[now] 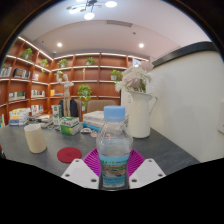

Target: Pour water

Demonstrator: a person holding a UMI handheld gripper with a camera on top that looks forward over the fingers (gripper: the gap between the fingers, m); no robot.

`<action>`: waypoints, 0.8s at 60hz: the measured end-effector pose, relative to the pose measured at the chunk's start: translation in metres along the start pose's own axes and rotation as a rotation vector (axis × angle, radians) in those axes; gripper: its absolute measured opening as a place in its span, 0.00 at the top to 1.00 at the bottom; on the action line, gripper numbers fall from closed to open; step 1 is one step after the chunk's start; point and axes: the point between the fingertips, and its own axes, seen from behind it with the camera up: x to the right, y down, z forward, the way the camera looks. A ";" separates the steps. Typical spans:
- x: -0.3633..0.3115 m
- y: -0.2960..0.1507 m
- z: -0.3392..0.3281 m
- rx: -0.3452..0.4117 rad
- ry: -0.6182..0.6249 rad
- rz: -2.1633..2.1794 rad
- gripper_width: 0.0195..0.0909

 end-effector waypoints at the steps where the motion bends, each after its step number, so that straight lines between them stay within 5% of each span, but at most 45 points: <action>1: -0.001 0.000 0.000 0.001 -0.002 -0.005 0.87; 33: -0.070 -0.048 0.010 -0.022 -0.044 -0.581 0.87; 48: -0.141 -0.075 0.053 0.085 0.001 -1.245 0.87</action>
